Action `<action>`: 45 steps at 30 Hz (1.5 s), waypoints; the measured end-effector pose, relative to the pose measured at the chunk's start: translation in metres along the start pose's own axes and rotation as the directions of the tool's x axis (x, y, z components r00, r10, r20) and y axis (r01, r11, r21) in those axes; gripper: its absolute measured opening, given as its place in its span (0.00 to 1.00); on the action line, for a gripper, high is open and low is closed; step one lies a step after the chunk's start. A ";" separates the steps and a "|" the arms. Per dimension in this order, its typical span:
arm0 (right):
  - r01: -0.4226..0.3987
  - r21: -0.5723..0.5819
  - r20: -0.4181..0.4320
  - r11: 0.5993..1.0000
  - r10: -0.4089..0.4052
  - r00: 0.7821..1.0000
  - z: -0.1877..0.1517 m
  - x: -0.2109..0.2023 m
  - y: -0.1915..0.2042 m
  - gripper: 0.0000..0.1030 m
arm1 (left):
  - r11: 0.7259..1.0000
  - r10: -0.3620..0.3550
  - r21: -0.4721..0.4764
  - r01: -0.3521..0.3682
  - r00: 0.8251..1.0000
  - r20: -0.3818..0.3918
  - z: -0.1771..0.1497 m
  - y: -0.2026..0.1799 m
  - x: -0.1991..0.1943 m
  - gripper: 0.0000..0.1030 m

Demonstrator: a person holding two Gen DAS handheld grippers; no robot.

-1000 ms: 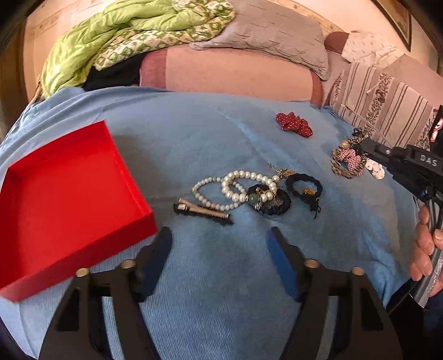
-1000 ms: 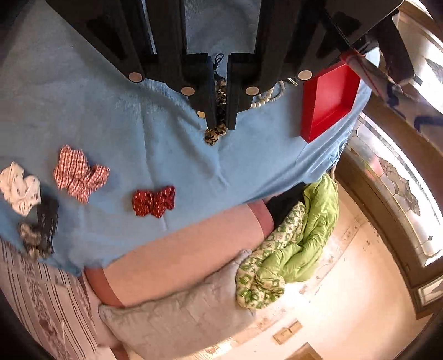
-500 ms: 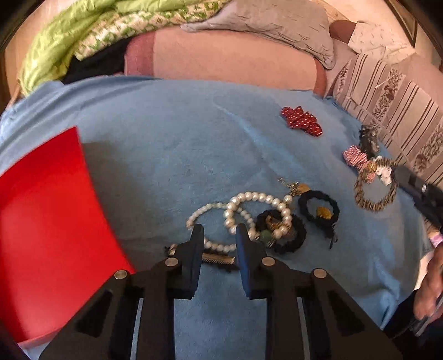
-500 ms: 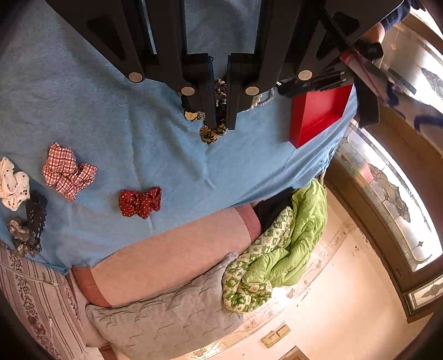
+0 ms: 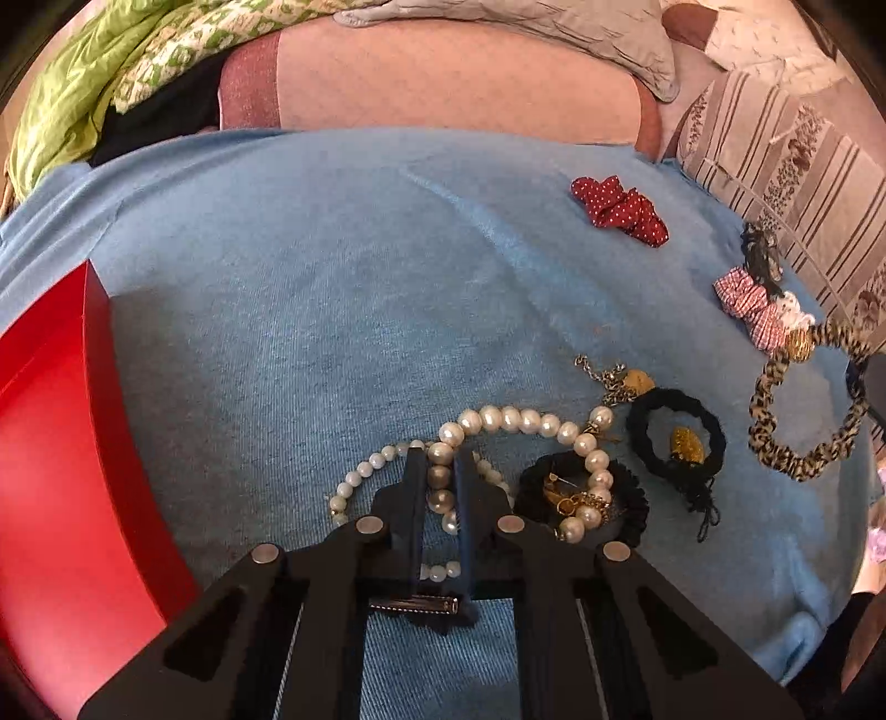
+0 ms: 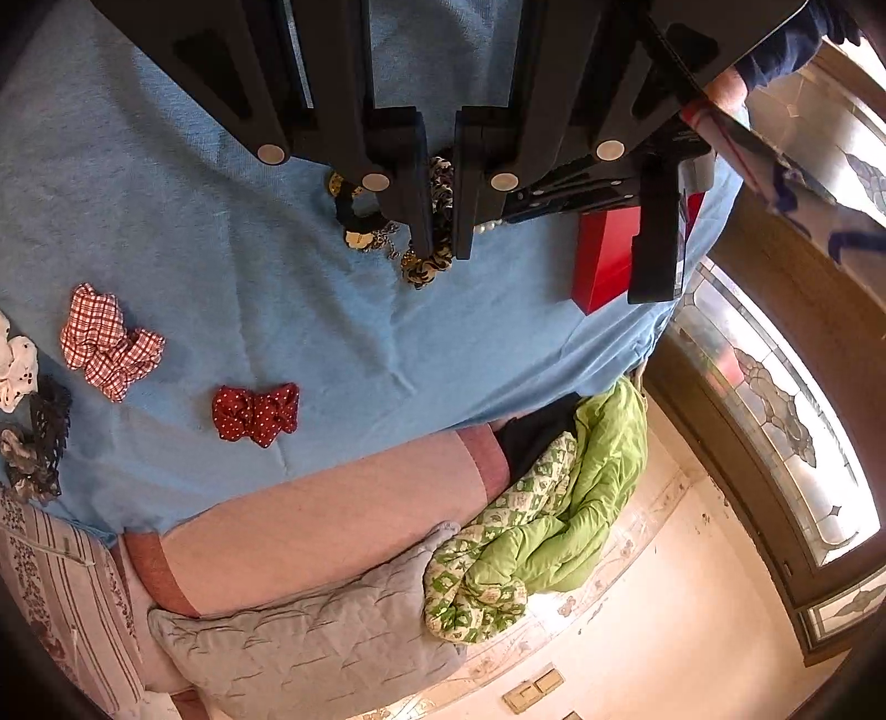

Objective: Organize jewelry
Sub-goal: 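Grasp the leopard-print bracelet with the right tool while the left tool grasps the pearl bracelet, then carry both bracelets over the red tray with both tools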

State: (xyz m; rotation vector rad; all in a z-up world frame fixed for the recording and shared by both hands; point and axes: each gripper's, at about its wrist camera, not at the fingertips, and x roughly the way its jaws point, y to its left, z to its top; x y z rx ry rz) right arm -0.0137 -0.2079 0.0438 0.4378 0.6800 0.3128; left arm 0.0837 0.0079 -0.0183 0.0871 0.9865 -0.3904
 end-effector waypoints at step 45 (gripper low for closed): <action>-0.227 -0.190 -0.158 0.955 0.199 0.967 0.024 0.141 0.196 0.08 | 0.913 0.187 -0.405 -0.050 0.933 0.307 -0.001 0.225 -0.133 0.08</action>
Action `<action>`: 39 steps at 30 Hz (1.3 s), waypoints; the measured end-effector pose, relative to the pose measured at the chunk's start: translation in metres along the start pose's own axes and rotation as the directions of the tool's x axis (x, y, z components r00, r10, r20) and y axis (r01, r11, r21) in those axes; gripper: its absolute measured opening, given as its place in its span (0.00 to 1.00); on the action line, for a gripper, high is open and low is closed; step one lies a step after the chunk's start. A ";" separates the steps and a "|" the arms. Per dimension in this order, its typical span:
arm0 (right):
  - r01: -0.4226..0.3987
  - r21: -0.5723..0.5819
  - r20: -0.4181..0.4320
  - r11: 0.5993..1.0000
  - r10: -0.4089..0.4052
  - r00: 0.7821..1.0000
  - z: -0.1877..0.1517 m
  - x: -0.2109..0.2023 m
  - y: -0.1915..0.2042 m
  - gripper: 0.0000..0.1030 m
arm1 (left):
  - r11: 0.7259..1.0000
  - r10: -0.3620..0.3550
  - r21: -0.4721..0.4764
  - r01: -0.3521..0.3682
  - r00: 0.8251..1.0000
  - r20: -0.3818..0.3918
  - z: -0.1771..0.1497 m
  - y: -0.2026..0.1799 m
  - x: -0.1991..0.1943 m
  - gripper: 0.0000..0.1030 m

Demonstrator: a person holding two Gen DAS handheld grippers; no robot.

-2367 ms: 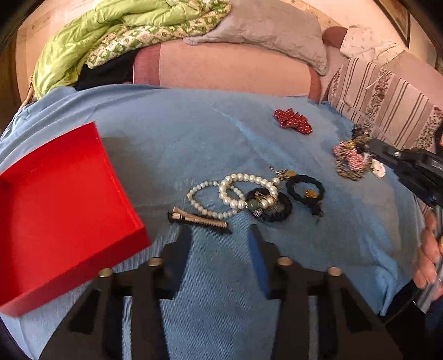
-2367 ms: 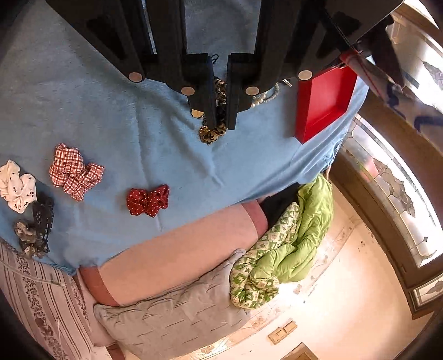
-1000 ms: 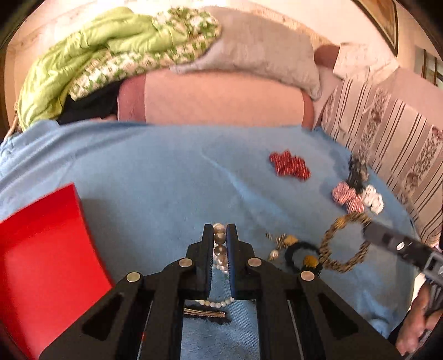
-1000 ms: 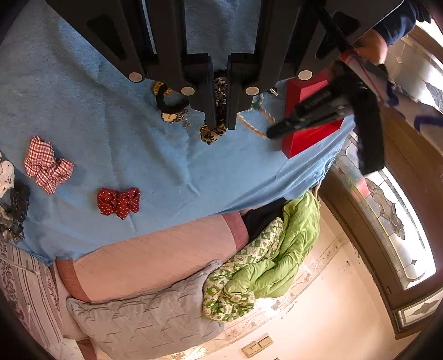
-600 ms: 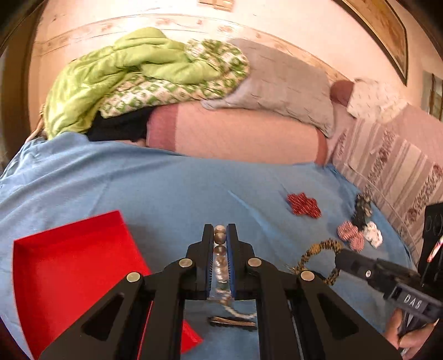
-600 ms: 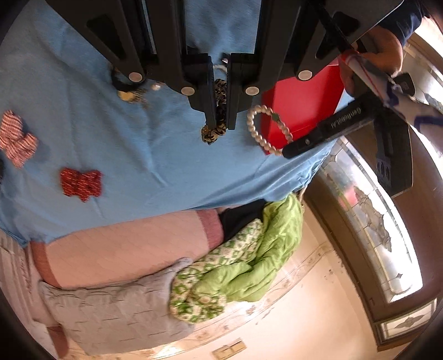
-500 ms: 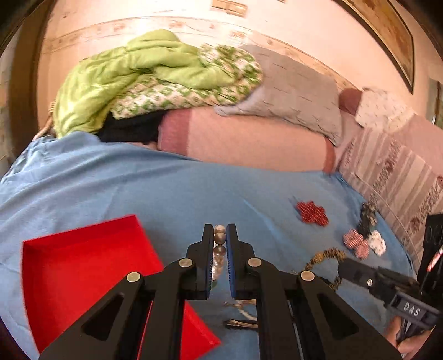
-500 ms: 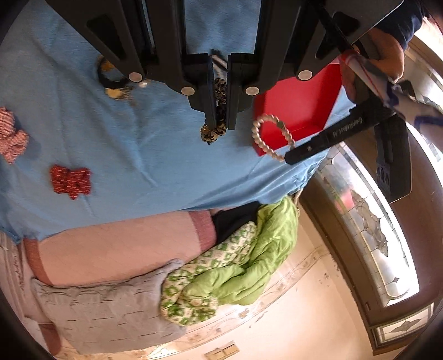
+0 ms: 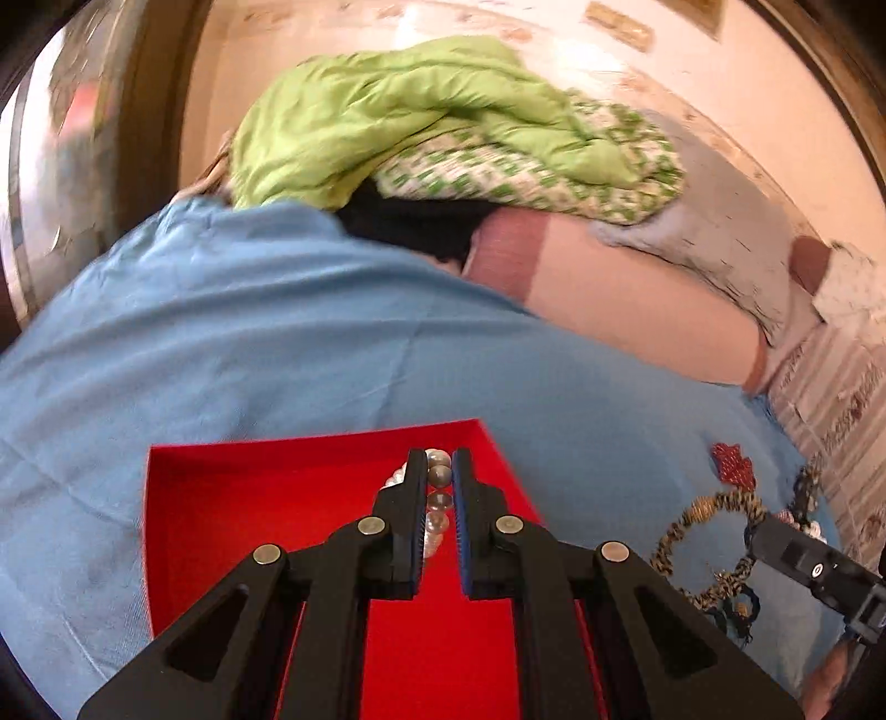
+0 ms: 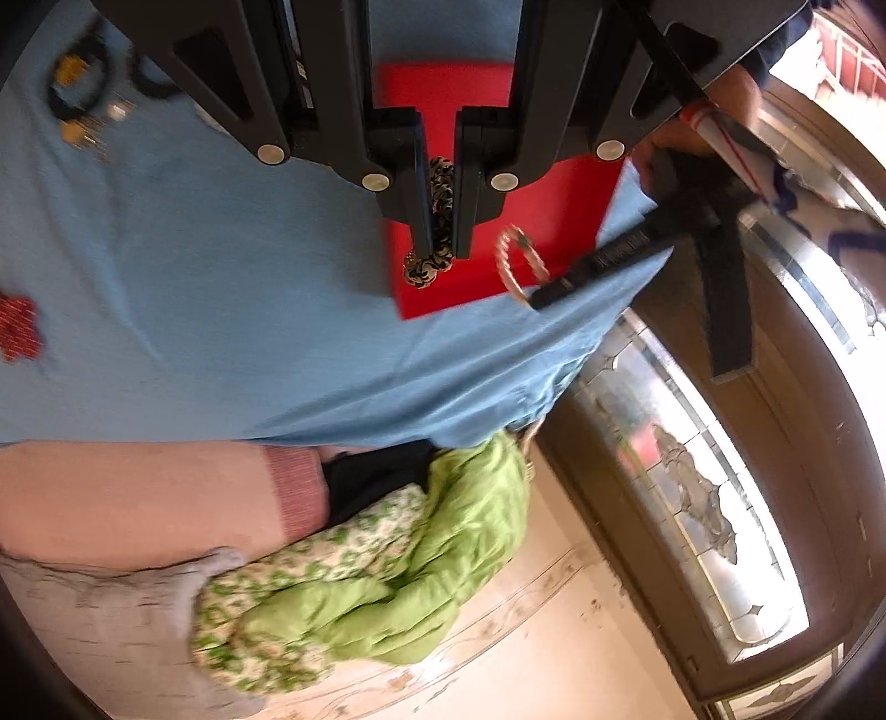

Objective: Organize jewelry
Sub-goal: 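Carry both bracelets over the red tray with both tools, then open both tools to drop the bracelets into the red tray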

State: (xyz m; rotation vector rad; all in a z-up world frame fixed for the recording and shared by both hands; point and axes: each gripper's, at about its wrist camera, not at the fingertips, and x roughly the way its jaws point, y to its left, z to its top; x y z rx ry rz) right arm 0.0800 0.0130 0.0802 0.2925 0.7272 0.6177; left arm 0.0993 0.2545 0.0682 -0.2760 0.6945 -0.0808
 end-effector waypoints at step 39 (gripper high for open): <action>0.181 -0.019 -0.297 0.983 -0.178 0.938 0.024 0.189 -0.001 0.24 | 0.976 0.137 -0.157 -0.152 0.985 -0.102 0.004 0.084 0.027 0.09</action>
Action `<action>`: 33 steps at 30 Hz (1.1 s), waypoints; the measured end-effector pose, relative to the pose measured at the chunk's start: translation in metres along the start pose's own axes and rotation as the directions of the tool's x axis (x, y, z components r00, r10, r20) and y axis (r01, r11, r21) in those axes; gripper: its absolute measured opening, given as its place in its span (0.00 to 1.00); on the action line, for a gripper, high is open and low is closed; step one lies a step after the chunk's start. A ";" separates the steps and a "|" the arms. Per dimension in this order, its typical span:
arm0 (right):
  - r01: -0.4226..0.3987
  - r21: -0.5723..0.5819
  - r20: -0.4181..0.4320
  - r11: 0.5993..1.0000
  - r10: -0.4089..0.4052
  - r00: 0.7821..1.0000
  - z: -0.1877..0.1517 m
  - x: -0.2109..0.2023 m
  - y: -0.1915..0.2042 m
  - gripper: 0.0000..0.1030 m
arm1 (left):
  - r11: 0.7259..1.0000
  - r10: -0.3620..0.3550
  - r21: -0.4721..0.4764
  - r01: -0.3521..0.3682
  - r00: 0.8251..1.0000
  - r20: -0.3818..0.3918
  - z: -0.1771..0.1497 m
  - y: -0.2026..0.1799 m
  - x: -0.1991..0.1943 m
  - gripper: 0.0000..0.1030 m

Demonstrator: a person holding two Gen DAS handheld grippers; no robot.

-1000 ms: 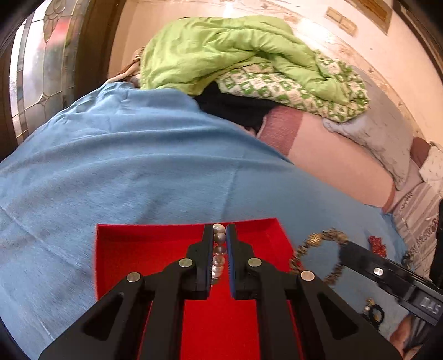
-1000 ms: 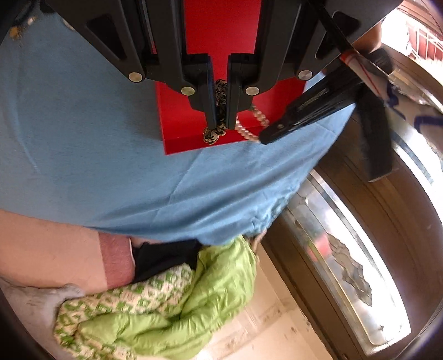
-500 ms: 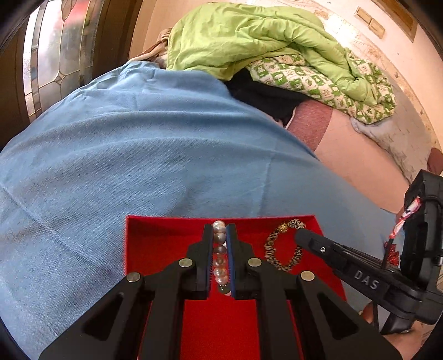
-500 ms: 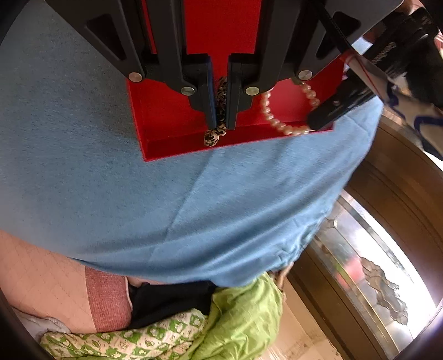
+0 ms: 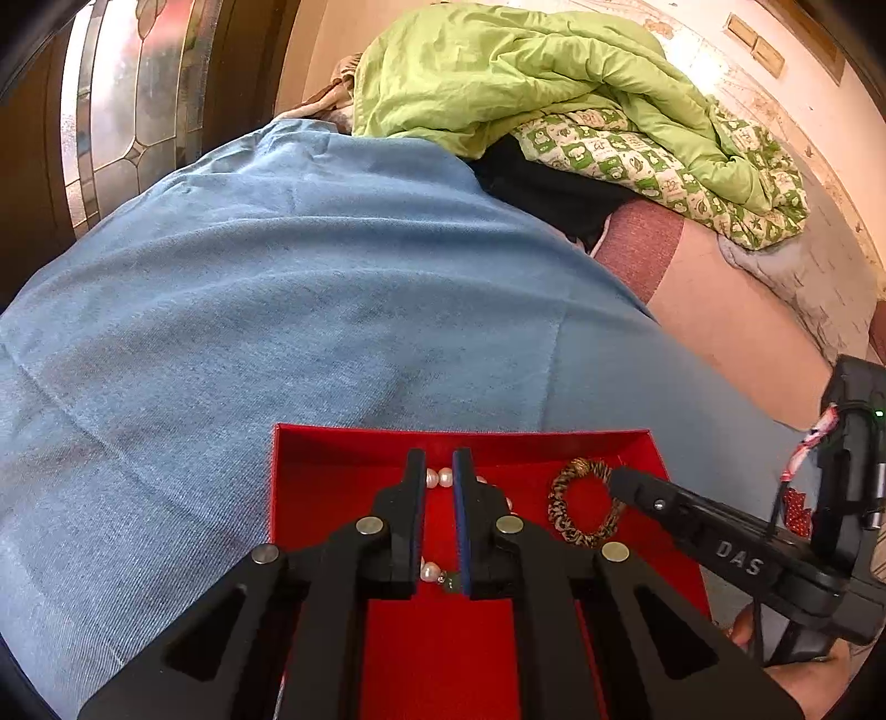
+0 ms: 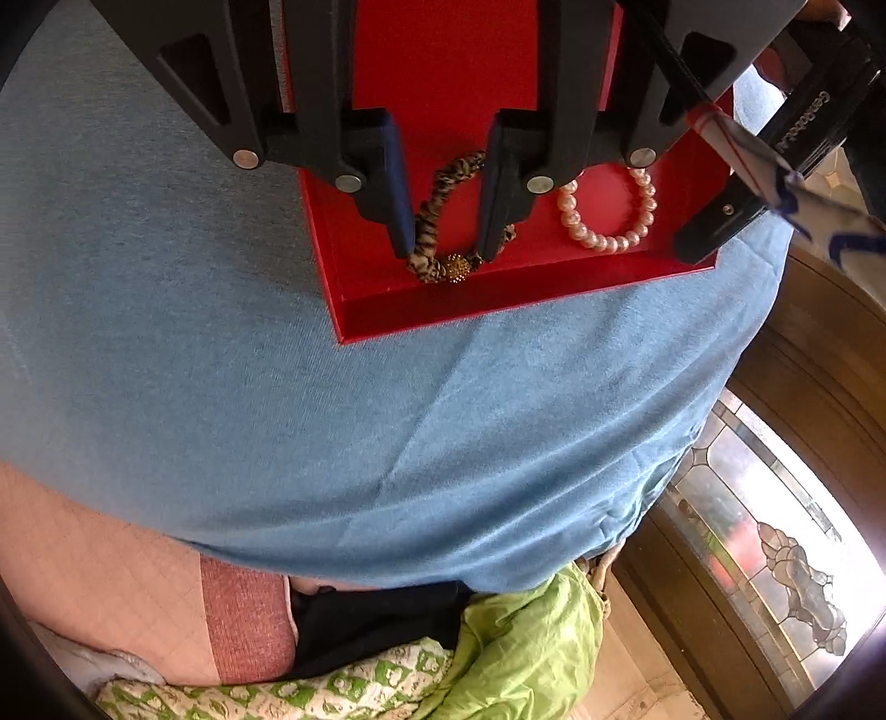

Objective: Organize jewelry
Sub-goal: 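Open both tools to drop the bracelets into the red tray, then move both tools back to the jewelry and grasp a black hair tie with the right tool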

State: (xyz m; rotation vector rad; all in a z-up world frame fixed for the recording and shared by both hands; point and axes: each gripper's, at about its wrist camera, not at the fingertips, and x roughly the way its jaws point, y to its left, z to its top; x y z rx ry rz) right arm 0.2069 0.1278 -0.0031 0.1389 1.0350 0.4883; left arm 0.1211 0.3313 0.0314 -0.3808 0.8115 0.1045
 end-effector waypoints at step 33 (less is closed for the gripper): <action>0.043 0.279 0.266 0.959 -0.120 0.957 -0.126 -0.222 -0.208 0.24 | 0.637 -0.315 0.580 0.508 0.858 -0.406 -0.146 -0.256 -0.013 0.24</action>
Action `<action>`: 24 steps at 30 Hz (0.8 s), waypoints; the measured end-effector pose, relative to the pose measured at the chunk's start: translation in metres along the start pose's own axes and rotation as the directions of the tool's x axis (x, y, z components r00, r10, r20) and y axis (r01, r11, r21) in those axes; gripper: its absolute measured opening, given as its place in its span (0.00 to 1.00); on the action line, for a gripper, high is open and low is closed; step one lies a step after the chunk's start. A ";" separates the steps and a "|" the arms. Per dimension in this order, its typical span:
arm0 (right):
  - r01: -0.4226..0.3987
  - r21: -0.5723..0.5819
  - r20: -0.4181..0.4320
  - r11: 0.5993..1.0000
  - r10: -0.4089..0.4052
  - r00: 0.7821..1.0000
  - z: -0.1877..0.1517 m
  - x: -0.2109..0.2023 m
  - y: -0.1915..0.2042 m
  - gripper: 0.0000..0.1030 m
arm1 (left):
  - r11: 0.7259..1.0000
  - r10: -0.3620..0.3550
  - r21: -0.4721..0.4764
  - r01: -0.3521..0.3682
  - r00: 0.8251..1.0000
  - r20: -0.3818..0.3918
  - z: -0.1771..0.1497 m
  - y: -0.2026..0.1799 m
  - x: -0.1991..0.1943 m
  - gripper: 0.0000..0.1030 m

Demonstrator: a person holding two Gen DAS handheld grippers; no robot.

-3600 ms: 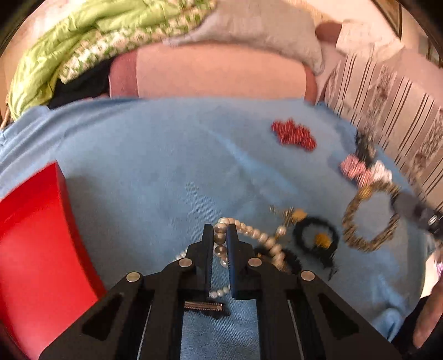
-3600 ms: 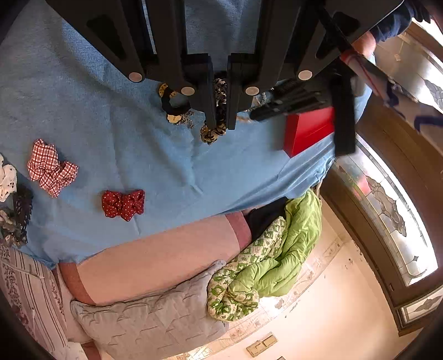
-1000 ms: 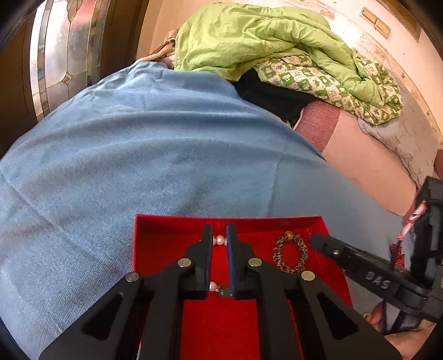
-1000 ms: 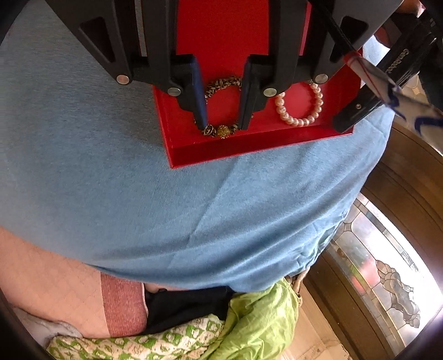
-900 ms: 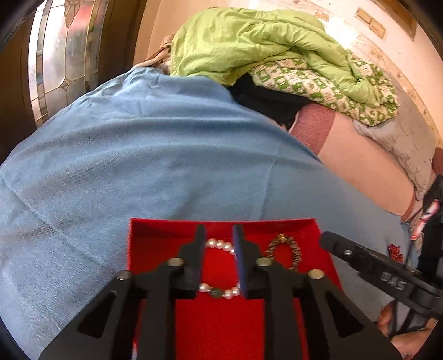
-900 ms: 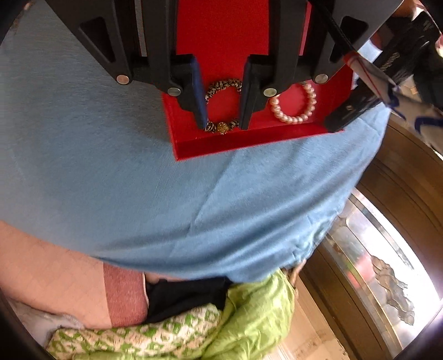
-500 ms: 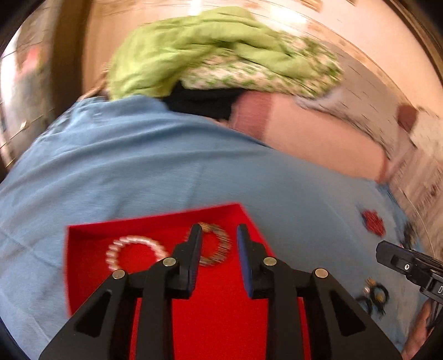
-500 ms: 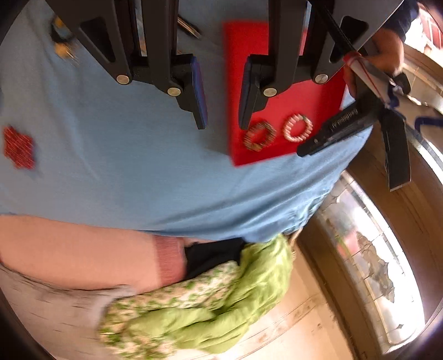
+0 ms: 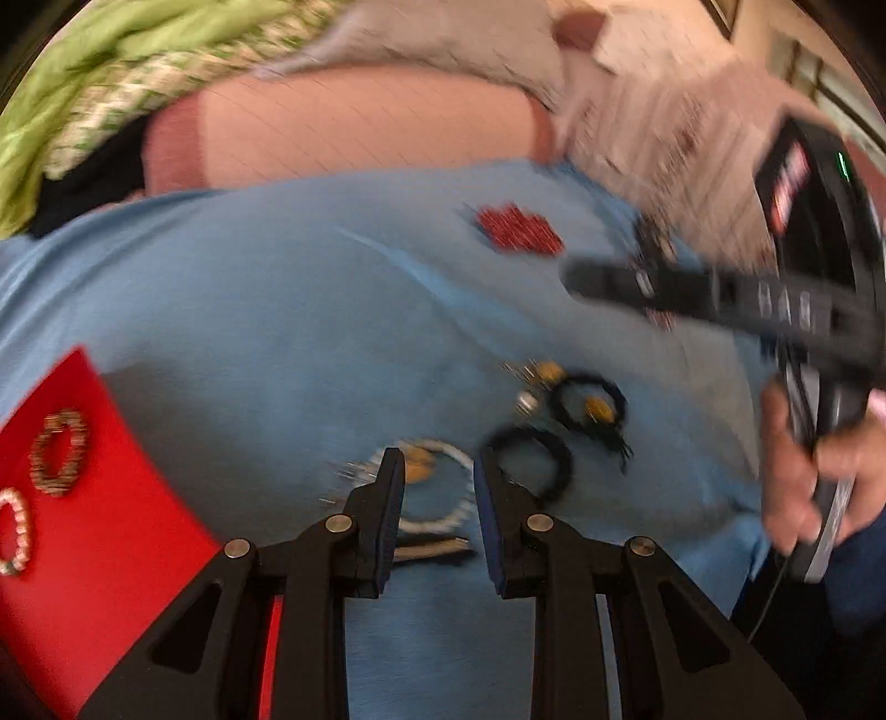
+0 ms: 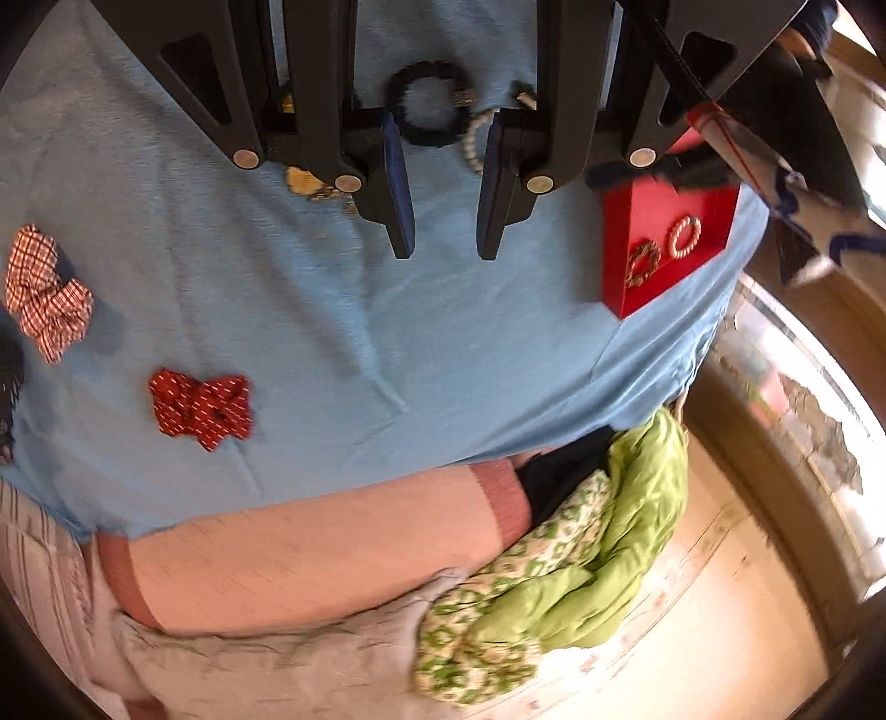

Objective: Organize jewelry
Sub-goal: 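Move both tools back to the jewelry and grasp a black hair tie with the right tool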

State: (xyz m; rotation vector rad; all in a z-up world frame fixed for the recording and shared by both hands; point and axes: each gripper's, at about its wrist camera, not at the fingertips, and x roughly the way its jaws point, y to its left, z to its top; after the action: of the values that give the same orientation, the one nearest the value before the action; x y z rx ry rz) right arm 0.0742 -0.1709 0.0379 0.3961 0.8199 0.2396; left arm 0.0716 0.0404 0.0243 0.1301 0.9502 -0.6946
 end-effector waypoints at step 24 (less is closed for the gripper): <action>0.039 0.125 -0.145 0.991 -0.021 0.989 -0.008 0.009 -0.061 0.24 | 0.987 0.124 -0.112 -0.119 0.991 0.045 0.018 0.010 0.027 0.14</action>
State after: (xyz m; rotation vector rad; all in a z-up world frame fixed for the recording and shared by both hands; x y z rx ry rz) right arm 0.0775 -0.2205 0.0001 0.4905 0.9852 0.1897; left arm 0.1003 0.0283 0.0119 0.0722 0.9202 -0.5301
